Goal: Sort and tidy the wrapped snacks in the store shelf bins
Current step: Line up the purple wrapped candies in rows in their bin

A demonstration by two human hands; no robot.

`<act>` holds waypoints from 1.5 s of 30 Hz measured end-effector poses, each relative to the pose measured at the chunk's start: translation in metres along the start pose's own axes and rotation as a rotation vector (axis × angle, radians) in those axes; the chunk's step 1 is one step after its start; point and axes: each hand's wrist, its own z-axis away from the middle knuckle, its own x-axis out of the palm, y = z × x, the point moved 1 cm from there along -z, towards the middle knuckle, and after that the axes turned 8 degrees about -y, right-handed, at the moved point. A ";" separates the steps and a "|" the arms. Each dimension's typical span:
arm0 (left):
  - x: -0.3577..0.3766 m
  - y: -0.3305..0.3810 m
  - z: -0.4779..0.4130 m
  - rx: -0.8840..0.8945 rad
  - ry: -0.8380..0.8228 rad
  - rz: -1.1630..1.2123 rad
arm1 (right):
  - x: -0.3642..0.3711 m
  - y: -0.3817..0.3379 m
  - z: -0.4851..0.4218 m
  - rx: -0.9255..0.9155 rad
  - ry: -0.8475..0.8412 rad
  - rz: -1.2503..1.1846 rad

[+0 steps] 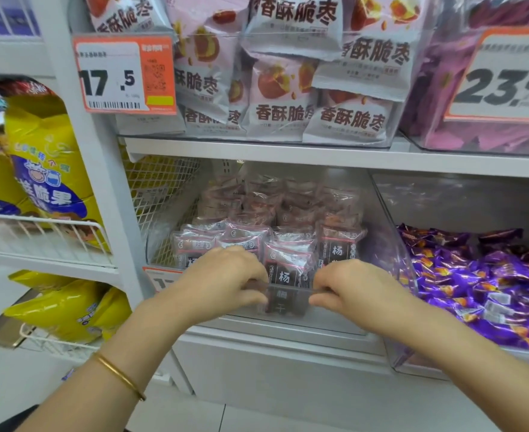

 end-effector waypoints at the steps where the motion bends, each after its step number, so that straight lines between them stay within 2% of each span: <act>1: -0.007 -0.003 -0.003 -0.005 0.042 0.075 | -0.010 0.001 -0.002 0.016 -0.040 -0.035; 3: -0.020 -0.011 -0.012 -0.033 0.192 0.085 | -0.029 0.004 -0.013 0.037 0.064 -0.121; 5: -0.025 -0.018 -0.025 -0.088 0.220 -0.004 | -0.042 0.012 -0.037 0.080 0.207 -0.166; 10: -0.004 -0.022 -0.050 -0.138 -0.092 -0.025 | -0.031 0.017 -0.094 0.264 0.050 -0.166; 13: -0.001 -0.027 -0.054 -0.136 -0.121 -0.058 | -0.025 0.020 -0.104 0.311 0.087 -0.157; 19: -0.002 -0.030 -0.055 -0.119 -0.138 -0.066 | -0.028 0.020 -0.101 0.239 0.038 -0.075; 27: 0.004 -0.021 -0.061 -0.152 -0.132 -0.168 | -0.039 0.022 -0.112 0.325 -0.021 -0.127; 30: 0.004 -0.018 -0.063 -0.168 -0.123 -0.162 | -0.038 0.023 -0.115 0.274 0.021 -0.091; 36: 0.004 -0.015 -0.064 -0.200 0.014 -0.140 | -0.054 0.019 -0.108 0.172 0.273 -0.012; 40: 0.007 -0.016 -0.065 -0.217 0.019 -0.161 | -0.049 0.020 -0.109 0.150 0.256 0.015; 45: 0.009 -0.022 -0.064 -0.251 -0.013 -0.154 | -0.052 0.023 -0.096 0.131 0.259 -0.151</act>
